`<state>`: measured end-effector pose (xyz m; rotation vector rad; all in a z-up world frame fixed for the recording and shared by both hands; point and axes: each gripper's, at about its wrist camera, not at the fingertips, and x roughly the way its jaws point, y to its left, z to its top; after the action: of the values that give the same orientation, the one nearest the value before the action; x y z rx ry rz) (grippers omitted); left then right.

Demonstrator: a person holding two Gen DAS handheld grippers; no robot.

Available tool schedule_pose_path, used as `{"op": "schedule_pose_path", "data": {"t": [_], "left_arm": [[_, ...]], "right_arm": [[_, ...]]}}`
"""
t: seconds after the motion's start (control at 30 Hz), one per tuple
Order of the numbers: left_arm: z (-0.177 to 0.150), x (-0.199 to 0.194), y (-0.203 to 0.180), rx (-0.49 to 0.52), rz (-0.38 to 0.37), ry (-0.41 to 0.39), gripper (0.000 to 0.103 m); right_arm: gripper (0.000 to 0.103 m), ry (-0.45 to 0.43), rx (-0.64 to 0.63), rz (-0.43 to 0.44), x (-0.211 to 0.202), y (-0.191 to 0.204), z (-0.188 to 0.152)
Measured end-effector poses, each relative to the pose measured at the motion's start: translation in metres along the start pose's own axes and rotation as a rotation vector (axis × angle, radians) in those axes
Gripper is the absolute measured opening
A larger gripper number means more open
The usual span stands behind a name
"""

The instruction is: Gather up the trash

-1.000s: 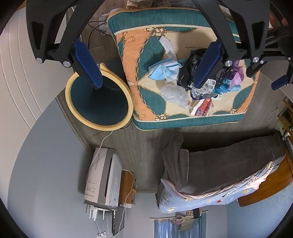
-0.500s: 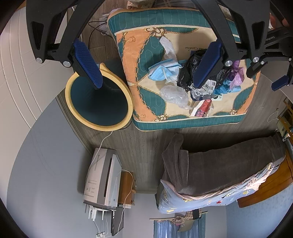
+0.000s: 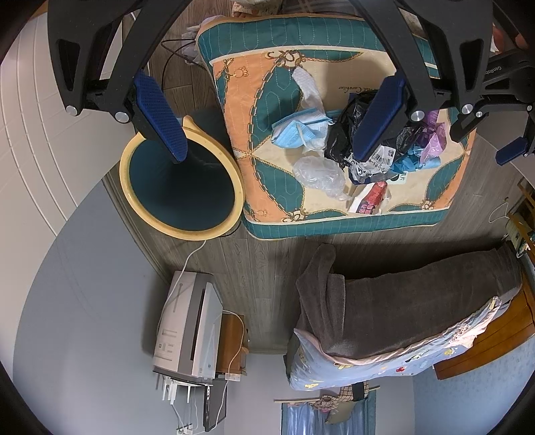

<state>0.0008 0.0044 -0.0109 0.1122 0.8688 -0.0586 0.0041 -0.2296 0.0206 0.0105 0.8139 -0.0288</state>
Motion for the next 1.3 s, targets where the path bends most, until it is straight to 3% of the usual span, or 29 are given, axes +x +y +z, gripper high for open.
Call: {"op": "schedule_pose_path", "data": {"t": [1.13,1.3], "left_arm": [[-0.0021,0.0017,-0.0017,0.010,-0.008,-0.001,0.098],[-0.0022,0.0014,0.0001,0.004,-0.021,-0.019,0.098]], "right_arm": [[0.097,0.000,0.007,-0.001,0.0008,-0.0004,-0.0012],[0.097,-0.018,0.056,0.034,-0.0020,-0.0067,-0.0011]]}}
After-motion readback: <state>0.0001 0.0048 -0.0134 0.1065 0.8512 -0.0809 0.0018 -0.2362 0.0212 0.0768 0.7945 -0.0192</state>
